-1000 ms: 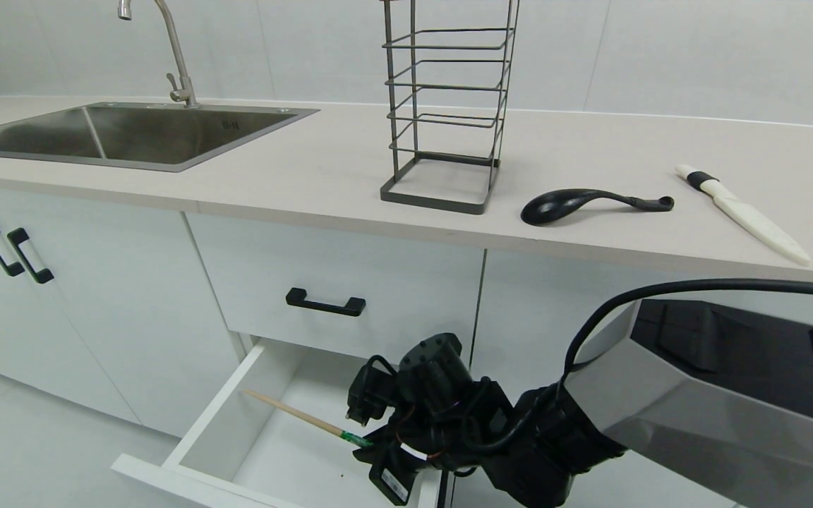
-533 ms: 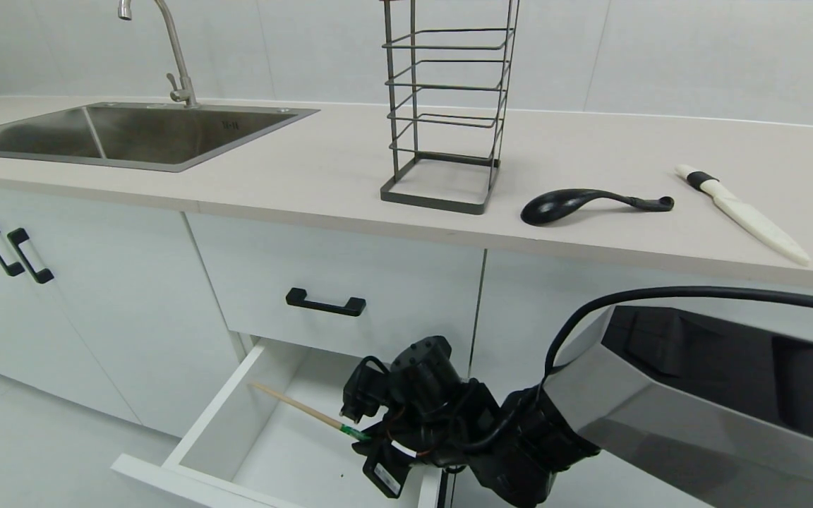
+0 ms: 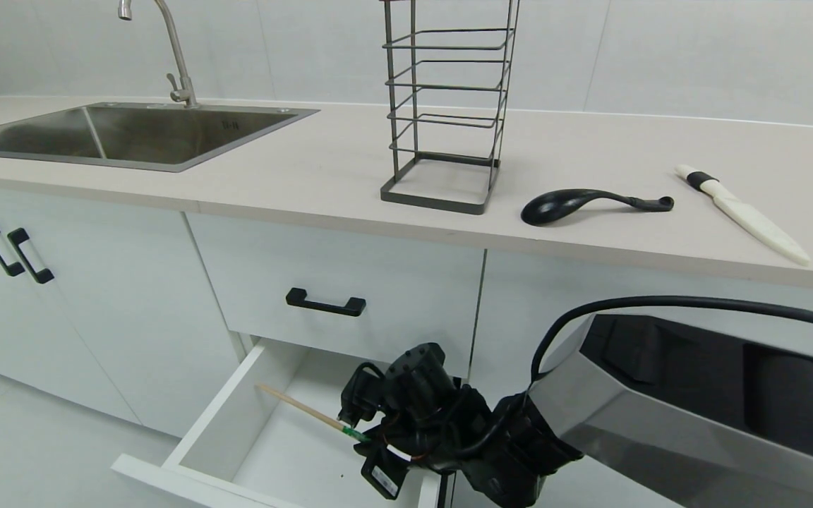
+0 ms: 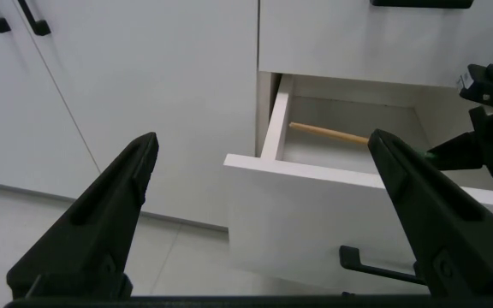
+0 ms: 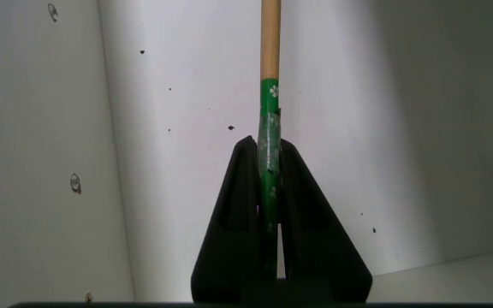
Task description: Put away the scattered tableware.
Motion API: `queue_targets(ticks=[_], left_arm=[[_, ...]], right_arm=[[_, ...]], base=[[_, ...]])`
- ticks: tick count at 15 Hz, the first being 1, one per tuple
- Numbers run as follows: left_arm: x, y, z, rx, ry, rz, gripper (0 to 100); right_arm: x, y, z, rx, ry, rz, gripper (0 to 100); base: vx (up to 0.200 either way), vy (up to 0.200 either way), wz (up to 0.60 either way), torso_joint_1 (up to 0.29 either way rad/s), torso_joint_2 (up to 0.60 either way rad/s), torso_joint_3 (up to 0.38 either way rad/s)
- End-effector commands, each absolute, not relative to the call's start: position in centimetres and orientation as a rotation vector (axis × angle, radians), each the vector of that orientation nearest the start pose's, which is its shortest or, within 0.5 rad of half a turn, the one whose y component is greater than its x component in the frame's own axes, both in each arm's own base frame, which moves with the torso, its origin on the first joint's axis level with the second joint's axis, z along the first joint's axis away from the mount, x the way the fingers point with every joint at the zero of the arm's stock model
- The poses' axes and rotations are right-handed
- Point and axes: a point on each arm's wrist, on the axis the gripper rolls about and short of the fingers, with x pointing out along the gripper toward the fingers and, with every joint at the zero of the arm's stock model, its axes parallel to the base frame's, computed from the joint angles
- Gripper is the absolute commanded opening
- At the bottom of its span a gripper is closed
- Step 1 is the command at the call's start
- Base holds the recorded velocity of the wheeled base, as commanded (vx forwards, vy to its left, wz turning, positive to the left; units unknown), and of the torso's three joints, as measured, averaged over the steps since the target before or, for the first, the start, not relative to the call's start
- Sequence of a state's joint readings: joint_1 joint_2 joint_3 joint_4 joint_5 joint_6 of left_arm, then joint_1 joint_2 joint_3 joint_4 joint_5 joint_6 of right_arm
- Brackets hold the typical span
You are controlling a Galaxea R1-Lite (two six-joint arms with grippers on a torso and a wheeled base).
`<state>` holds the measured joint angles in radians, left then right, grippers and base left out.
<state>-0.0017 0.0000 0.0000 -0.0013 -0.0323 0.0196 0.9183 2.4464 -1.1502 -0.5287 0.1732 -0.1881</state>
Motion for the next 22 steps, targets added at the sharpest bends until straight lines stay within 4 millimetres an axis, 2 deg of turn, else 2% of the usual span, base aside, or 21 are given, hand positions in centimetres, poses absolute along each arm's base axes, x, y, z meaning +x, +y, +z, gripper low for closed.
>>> queue_targets(ticks=[1, 13, 14, 20, 22], left_arm=[[-2.3, -0.1, 7.6, 0.020, -0.002, -0.034, 100], [-2.3, -0.1, 7.6, 0.020, -0.002, -0.034, 100], [-2.3, -0.1, 7.6, 0.020, -0.002, -0.034, 100], [-2.3, -0.1, 7.6, 0.020, -0.002, -0.034, 100], [-2.3, -0.1, 7.6, 0.020, -0.002, -0.034, 100]], right_arm=[[25.3, 34.1, -3.3, -0.462, 0.667, 1.112, 0], [25.5, 35.3, -5.2, -0.475, 0.686, 1.123, 0], [25.6, 35.4, -5.2, -0.476, 0.685, 1.123, 100], [25.2, 35.6, -4.7, -0.499, 0.676, 1.141, 100], [24.9, 36.0, -2.6, -0.485, 0.628, 1.155, 100]], base=[[0.000, 0.000, 0.00, 0.000, 0.00, 0.000], [0.000, 0.000, 0.00, 0.000, 0.00, 0.000], [0.000, 0.000, 0.00, 0.000, 0.00, 0.000], [0.000, 0.000, 0.00, 0.000, 0.00, 0.000], [0.000, 0.000, 0.00, 0.000, 0.00, 0.000]])
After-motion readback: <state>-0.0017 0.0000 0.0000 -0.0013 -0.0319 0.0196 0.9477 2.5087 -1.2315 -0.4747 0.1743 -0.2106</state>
